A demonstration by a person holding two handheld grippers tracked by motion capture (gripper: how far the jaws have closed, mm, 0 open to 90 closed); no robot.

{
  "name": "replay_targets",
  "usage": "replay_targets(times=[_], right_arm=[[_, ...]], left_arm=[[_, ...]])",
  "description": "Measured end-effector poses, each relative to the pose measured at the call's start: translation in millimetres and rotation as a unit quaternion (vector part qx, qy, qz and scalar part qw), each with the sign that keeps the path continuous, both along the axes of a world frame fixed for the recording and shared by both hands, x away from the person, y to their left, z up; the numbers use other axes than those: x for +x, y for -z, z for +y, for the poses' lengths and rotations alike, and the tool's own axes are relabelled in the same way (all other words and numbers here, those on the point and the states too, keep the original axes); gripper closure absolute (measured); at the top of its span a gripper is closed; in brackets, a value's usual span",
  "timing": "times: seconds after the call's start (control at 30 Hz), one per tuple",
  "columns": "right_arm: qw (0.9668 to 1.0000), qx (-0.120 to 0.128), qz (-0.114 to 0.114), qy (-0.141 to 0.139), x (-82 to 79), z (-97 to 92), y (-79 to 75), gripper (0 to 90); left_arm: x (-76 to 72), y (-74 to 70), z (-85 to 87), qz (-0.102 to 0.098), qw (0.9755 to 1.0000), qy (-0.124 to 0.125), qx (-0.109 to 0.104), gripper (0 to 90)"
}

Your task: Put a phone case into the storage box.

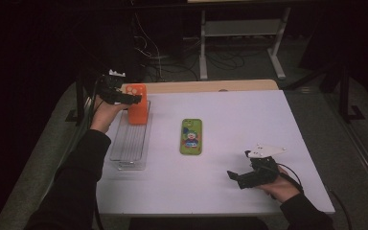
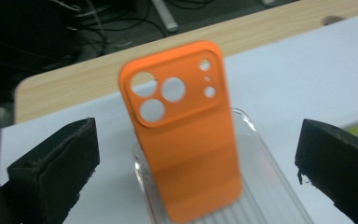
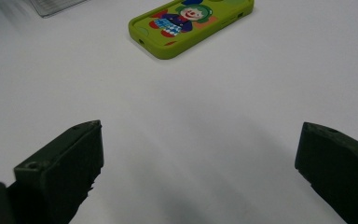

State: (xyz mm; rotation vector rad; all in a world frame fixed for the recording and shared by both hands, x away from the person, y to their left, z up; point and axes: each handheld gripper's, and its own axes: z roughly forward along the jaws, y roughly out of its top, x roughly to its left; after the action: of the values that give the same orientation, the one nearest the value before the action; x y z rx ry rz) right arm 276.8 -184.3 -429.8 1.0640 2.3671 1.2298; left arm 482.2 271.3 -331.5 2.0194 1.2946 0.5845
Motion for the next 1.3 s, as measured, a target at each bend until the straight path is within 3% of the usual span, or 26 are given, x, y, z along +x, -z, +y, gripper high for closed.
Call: replay_targets(times=[0.17,0.4,0.67,0.83,1.27,1.3], right_arm=[[1.0,-0.003,0.003,-0.004,-0.2,1.4,2.9,0.3],[1.0,-0.005,0.005,-0.005,1.6,0.6,3.0,0.4],[1.0,-0.005,0.005,-0.005,1.6,1.2,3.0,0.4],[1.0,-0.006,0.004,-0.004,0.6,0.3,2.9,0.4],[1.0,-0.005,0.001,-0.005,1.3,-1.0,1.9,0.4],[1.0,-0.003,0.0,-0.004,1.7,-1.7,2.1,0.3]], left_arm=[[-15.1,-1.9,2.4,0.0,0.999,0.034,-0.029,0.0],[-40.9,-6.6,-10.0,-0.008,0.9959,0.08,-0.041,0.0],[-67.1,-11.6,-34.4,-0.013,0.9886,0.142,-0.049,0.0],[-80.7,-8.0,-49.0,-0.012,0.9846,0.164,-0.06,0.0],[-114.0,19.7,-89.8,-0.006,0.9738,0.214,-0.077,0.0],[-116.3,21.4,-92.5,-0.005,0.9729,0.22,-0.071,0.0]])
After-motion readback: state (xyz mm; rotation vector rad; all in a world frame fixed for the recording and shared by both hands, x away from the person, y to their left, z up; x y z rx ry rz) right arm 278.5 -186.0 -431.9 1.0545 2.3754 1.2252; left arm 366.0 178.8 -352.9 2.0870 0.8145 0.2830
